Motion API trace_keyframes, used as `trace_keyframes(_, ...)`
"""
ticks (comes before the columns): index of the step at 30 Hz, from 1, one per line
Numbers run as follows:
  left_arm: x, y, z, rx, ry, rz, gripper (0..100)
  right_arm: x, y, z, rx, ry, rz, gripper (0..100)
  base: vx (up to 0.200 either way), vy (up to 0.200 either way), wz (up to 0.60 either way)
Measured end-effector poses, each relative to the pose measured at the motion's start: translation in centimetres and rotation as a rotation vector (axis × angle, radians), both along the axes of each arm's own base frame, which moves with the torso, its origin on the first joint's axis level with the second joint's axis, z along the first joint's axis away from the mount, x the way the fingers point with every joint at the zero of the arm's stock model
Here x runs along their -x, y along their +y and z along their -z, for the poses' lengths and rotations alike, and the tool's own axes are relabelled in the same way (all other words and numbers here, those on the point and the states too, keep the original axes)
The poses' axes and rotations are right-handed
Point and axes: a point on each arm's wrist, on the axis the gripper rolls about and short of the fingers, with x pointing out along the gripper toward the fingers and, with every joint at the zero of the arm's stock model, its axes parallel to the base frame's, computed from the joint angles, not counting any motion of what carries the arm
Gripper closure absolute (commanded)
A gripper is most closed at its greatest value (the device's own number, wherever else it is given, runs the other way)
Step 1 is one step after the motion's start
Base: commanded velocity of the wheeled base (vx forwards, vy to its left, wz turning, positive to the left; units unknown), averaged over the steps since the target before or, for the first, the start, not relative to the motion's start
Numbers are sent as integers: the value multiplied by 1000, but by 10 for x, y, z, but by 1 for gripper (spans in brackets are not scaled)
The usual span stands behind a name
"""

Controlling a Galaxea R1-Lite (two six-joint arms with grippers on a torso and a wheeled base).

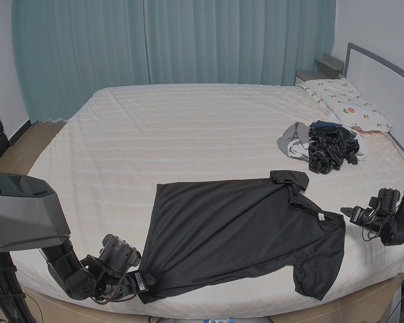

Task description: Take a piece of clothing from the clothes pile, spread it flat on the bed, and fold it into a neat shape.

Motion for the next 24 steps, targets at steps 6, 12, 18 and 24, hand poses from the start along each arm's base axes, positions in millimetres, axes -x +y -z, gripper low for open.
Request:
trace_keyframes(6, -8, 6, -11, 58, -35, -23, 0, 28, 9, -12, -106, 9, -63, 0, 0, 0, 0)
trace_keyframes(12, -12, 7, -19, 130, -60, -48, 0, 63, 22, -13, -186, 72, -103, 0, 0, 0, 0)
trace_keyframes(18, -13, 6, -22, 162, -69, -67, 0, 88, 37, -11, -281, 137, -114, 0, 0, 0, 0)
trace_keyframes(24, -14, 6, -22, 166, -70, -68, 0, 100, 45, -9, -336, 154, -142, 0, -67, 0, 0)
